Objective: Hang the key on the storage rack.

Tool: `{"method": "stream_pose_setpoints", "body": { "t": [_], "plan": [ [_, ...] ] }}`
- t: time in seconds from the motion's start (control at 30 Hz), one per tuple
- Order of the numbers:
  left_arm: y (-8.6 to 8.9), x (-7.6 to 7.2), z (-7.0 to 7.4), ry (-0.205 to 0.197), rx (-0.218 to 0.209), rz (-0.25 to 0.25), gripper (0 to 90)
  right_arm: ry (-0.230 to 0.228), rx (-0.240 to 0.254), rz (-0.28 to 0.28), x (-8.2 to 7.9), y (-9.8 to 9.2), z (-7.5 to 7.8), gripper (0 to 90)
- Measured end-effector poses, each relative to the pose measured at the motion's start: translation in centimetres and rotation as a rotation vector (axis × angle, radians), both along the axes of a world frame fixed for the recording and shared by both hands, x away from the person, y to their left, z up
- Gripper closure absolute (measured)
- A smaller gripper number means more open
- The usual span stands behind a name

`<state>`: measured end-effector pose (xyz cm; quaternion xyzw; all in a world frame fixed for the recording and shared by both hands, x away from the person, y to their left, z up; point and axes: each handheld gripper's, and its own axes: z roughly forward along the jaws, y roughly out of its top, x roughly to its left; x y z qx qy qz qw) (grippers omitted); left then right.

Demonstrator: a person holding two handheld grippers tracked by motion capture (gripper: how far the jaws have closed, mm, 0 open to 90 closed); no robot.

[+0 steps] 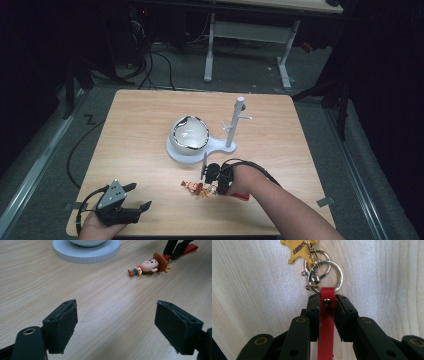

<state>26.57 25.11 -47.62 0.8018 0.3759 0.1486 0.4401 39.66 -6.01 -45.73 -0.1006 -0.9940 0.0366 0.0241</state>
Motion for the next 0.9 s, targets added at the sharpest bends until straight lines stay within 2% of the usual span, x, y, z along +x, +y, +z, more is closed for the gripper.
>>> {"method": "stream_pose_setpoints", "body": {
  "t": [0.13, 0.23, 0.4, 0.5, 0.63, 0.9],
  "plan": [
    [0.0, 0.0, -0.1, 0.003, 0.003, -0.001, 19.2, -0.011, -0.006, -0.010, -0.2, 0.1, 0.0, 74.6],
    [0.0, 0.0, -0.1, 0.004, 0.004, 0.000, 19.2, -0.010, 0.009, -0.017, -0.5, 0.1, 0.0, 75.1],
    [0.1, 0.0, -0.1, 0.004, 0.004, 0.005, 19.2, -0.028, -0.004, -0.014, -0.8, 0.2, 0.1, 75.1],
    [0.2, 0.1, -0.1, 0.007, 0.001, 0.010, 19.2, -0.008, 0.010, -0.029, -0.9, -0.1, 0.4, 75.2],
    [0.2, 0.0, -0.1, 0.004, 0.000, 0.009, 19.2, 0.010, 0.038, -0.084, -0.5, -0.9, 1.9, 75.1],
    [0.2, 0.0, -0.1, 0.004, -0.001, 0.010, 19.2, -0.035, 0.084, -0.138, -0.2, -2.6, 5.7, 75.2]
  ]
}}
